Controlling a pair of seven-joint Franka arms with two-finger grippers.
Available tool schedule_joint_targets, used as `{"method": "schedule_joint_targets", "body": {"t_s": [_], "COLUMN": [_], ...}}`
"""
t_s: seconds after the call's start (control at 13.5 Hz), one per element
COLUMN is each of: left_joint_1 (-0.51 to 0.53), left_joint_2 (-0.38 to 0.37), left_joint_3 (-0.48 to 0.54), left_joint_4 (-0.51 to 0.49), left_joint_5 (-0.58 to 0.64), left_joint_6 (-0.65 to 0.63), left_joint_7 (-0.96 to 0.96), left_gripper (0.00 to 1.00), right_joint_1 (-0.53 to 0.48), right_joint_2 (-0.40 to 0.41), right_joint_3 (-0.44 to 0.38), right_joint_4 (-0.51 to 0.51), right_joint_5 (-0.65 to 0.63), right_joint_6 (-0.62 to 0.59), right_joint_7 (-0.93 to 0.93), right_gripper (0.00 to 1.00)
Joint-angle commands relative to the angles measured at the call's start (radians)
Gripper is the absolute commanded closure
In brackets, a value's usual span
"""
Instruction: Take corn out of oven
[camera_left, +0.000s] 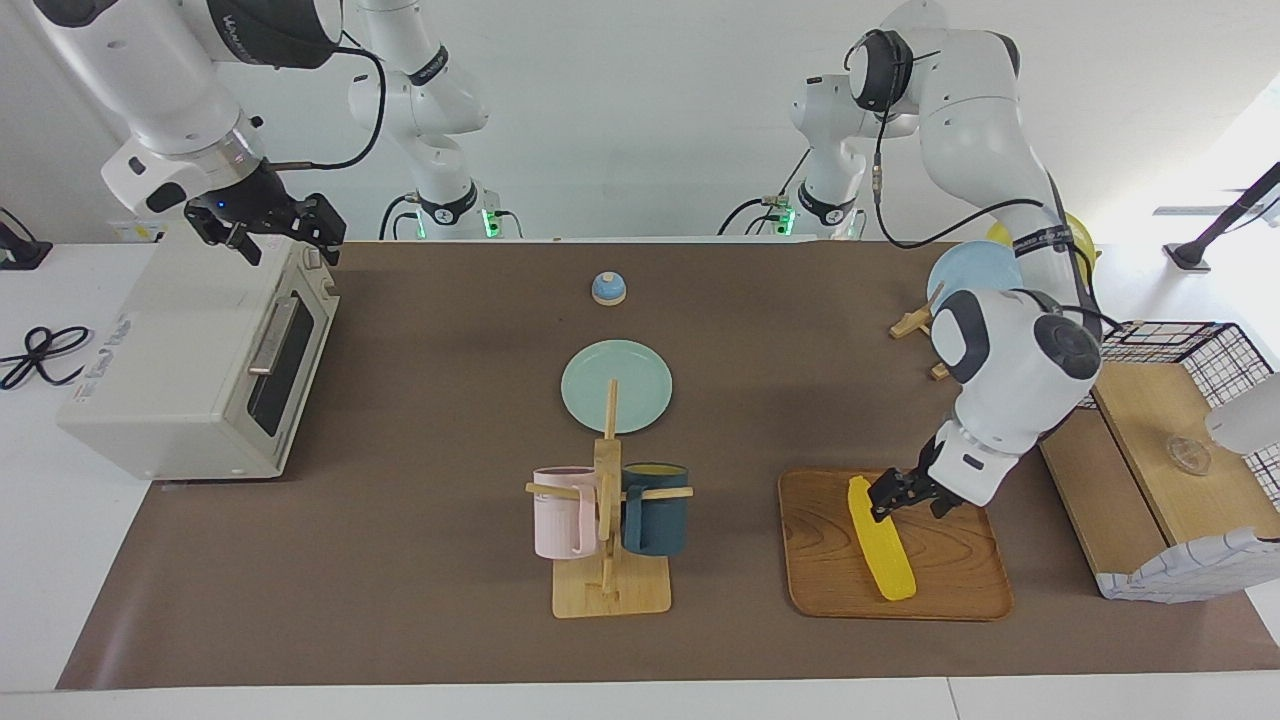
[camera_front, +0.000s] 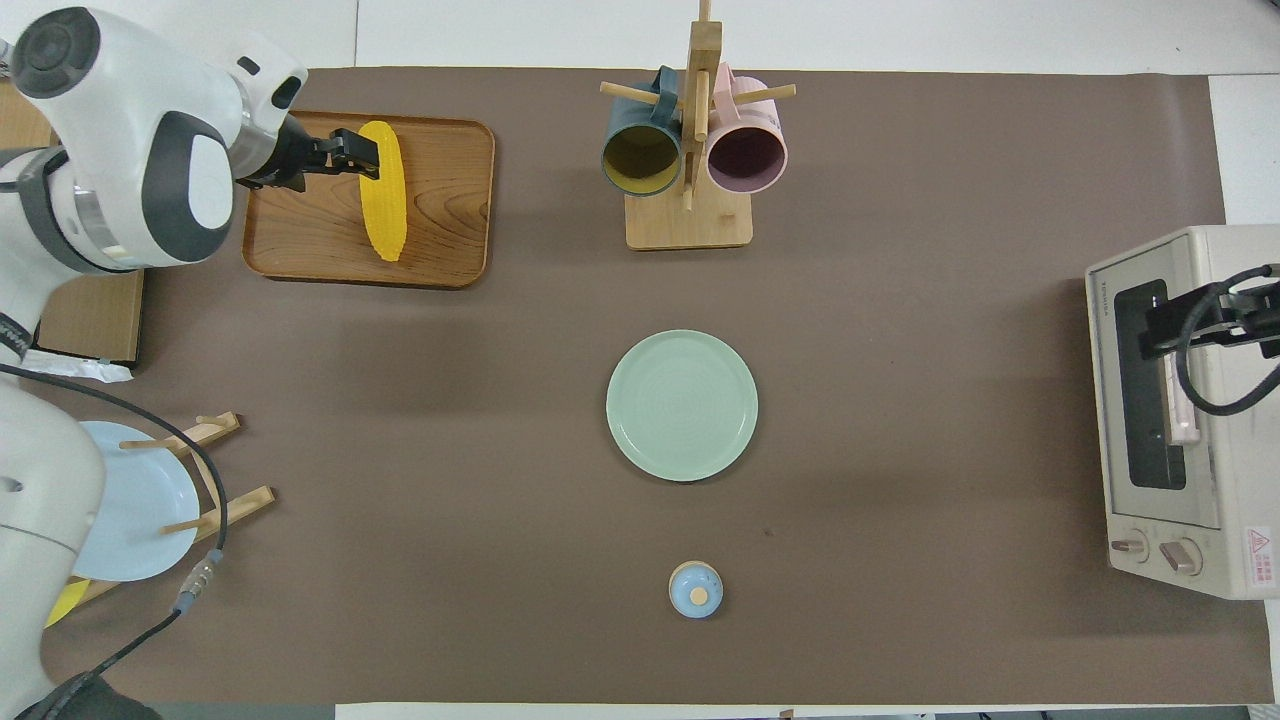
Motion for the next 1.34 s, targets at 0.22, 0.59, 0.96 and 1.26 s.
{"method": "schedule_joint_targets", "body": {"t_s": [0.22,0.59,0.96,1.26], "left_joint_1": [0.000,-0.001,-0.004,-0.001], "left_joint_2": [-0.202,-0.328,-0.448,-0.518], "left_joint_3": [0.058,0.069,0.067,0.062], "left_joint_4": [-0.023,-0.039,-0.090,-0.144], "left_joint_5": [0.016,0.116,0.151,0.168], "left_joint_6": [-0.233,-0.376,-0.506,-0.534], "left_joint_7": [-0.017,-0.019,-0.008,-0.008], "left_gripper": [0.00,0.00,0.00,0.00], "right_joint_1": [-0.005,-0.016,-0.015,-0.013], "right_joint_2": [-0.014,-0.014,-0.014,-0.014], "right_joint_3": [0.006,0.006,0.006,0.006], "right_joint_4": [-0.018,-0.016,-0.016,-0.016], "right_joint_5": [0.024,0.024,0.024,0.024], "right_joint_6": [0.003,0.003,0.003,0.003], "right_joint_7": [0.015,0.015,0.015,0.015], "right_gripper": [0.00,0.00,0.00,0.00]}}
